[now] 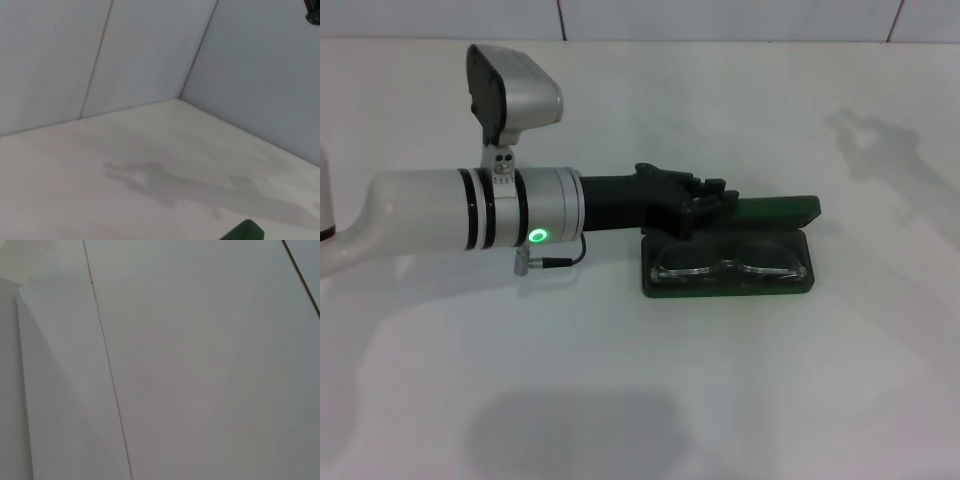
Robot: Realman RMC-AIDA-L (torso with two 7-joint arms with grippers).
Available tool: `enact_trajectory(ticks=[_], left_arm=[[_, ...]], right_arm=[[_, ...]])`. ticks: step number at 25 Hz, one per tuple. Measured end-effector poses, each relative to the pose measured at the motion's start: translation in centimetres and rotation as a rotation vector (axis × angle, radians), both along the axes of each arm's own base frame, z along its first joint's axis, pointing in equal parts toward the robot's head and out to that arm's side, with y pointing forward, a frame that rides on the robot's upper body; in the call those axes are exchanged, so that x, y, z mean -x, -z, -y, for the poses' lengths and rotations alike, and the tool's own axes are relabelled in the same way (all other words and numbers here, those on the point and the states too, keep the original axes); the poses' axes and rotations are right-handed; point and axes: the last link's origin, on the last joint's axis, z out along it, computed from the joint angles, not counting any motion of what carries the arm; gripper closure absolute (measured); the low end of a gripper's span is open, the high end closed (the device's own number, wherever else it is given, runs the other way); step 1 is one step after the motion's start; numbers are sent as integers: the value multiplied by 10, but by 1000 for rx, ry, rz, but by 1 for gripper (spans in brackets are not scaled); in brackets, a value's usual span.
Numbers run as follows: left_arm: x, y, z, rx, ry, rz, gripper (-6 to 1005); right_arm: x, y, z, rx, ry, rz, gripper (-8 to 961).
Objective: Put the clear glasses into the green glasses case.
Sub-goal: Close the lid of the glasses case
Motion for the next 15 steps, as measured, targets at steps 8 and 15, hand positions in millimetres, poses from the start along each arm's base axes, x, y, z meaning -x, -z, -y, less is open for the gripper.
enact_trajectory(ticks=[8, 15], left_arm=[[-1, 1, 6, 30, 29, -1, 784], [0, 3, 16, 65, 72, 0, 784]], right_arm=[[-4, 3, 0, 8, 19, -14, 796], [-5, 2, 1, 7, 23, -15, 795]])
